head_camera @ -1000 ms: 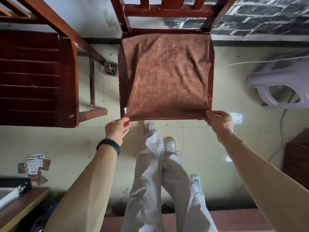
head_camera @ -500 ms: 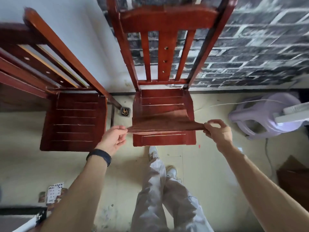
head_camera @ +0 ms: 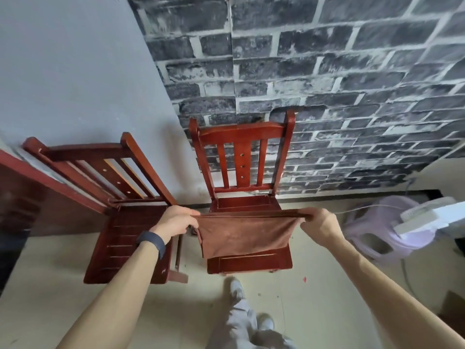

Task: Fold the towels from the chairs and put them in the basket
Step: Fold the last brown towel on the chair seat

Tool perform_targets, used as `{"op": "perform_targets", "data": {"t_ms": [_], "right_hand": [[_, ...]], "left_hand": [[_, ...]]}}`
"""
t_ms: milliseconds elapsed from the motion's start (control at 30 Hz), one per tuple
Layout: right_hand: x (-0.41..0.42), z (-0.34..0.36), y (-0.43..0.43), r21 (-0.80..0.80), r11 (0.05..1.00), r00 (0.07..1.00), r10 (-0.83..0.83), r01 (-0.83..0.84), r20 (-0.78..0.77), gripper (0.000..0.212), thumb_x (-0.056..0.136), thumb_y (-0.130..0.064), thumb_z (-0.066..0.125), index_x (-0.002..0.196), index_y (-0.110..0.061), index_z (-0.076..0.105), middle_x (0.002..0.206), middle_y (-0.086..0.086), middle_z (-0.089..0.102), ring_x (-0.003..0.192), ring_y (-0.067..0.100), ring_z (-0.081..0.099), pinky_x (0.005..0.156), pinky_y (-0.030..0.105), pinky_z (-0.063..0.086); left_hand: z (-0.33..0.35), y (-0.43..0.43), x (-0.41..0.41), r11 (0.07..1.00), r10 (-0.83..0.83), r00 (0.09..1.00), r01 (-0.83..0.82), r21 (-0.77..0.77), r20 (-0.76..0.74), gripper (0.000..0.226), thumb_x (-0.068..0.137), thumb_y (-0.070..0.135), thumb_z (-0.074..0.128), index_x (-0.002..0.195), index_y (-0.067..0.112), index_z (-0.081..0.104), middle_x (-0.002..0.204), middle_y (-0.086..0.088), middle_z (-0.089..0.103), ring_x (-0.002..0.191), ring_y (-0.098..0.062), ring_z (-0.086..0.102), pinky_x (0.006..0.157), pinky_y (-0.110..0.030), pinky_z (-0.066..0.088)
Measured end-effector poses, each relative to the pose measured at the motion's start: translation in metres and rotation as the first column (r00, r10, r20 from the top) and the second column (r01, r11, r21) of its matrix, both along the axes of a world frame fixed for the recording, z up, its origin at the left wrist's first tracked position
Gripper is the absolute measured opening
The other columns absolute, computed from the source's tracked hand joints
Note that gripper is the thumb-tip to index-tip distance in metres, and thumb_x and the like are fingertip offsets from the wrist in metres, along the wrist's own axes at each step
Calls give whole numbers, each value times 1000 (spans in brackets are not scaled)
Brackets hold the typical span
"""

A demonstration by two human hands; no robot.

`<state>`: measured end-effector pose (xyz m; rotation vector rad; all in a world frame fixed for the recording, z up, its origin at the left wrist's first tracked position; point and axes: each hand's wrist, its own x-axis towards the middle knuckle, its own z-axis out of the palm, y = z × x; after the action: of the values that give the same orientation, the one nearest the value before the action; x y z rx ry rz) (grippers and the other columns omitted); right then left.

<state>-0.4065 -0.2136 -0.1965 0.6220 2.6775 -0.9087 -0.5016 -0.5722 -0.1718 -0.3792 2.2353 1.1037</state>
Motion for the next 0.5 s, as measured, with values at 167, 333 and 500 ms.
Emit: {"op": "perform_targets", "data": {"t_ms": [167, 333, 500], "right_hand": [[2, 12, 12, 329, 924, 948, 263, -193, -182, 20, 95, -21, 63, 111, -23, 75, 103, 9, 71, 89, 35, 69, 76, 40, 57], [-2, 19, 32, 443, 878, 866, 357, -183, -350, 15, 89, -13, 72, 103, -16, 77, 114, 10, 68, 99, 35, 66, 81, 45, 60], [-7, 36, 38, 449, 868, 846, 393, -212, -360, 10, 91, -20, 69, 99, -17, 75, 96, 3, 73, 90, 30, 69, 75, 41, 58]], "left_hand": [[11, 5, 11, 884, -369, 857, 203, -422, -360, 19, 84, 31, 76, 98, 20, 80, 99, 3, 76, 96, -17, 69, 79, -24, 48], [29, -1, 7, 831, -471, 702, 151, -535, -534, 20, 89, 39, 70, 99, 24, 79, 105, 2, 67, 101, -19, 62, 82, -29, 48], [45, -11, -3, 631, -740, 394, 126, -765, -545, 10, 87, 31, 73, 88, 23, 79, 73, 2, 70, 80, -24, 64, 61, -32, 52]]}}
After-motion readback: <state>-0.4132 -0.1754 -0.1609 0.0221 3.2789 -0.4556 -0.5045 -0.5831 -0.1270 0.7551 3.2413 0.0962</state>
